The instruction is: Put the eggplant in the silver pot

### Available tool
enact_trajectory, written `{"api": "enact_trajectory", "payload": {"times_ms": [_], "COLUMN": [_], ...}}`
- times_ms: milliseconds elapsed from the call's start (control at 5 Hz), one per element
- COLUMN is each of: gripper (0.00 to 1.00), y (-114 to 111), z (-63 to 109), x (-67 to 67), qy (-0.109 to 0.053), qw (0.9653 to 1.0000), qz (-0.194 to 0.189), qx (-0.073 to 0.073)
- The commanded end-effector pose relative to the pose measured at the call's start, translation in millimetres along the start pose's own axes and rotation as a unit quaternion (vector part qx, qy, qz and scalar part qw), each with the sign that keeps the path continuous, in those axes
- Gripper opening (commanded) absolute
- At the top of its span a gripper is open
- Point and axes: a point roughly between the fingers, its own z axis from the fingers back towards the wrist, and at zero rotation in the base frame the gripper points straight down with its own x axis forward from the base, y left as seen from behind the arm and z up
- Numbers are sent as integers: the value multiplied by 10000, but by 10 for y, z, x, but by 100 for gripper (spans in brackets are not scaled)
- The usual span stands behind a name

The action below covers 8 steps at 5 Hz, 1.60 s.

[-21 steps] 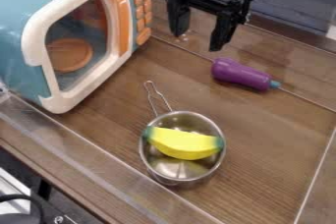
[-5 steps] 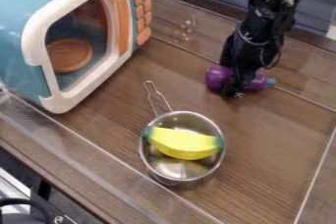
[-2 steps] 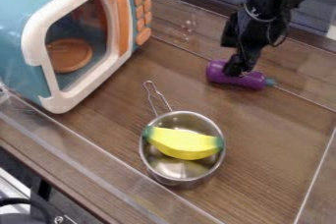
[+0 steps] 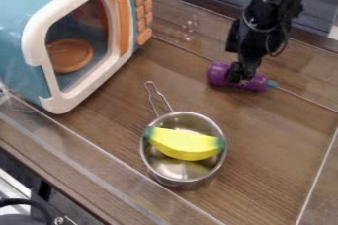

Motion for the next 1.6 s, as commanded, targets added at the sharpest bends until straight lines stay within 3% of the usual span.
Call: {"api": "enact_trajectory", "payload": {"times_ms": [0, 400, 800, 1200, 1400], "gripper": [100, 100, 100, 100, 100], "y": [4, -90, -195, -206, -215], "z": [68, 47, -113, -217, -235], "x": [136, 241, 381, 240, 232], "qy": [-384, -469, -381, -697, -676], "qw": [9989, 9989, 9984, 9973, 9974], "qz": [-192, -49, 404, -204, -144], "qx": [207, 64, -54, -133, -186]}}
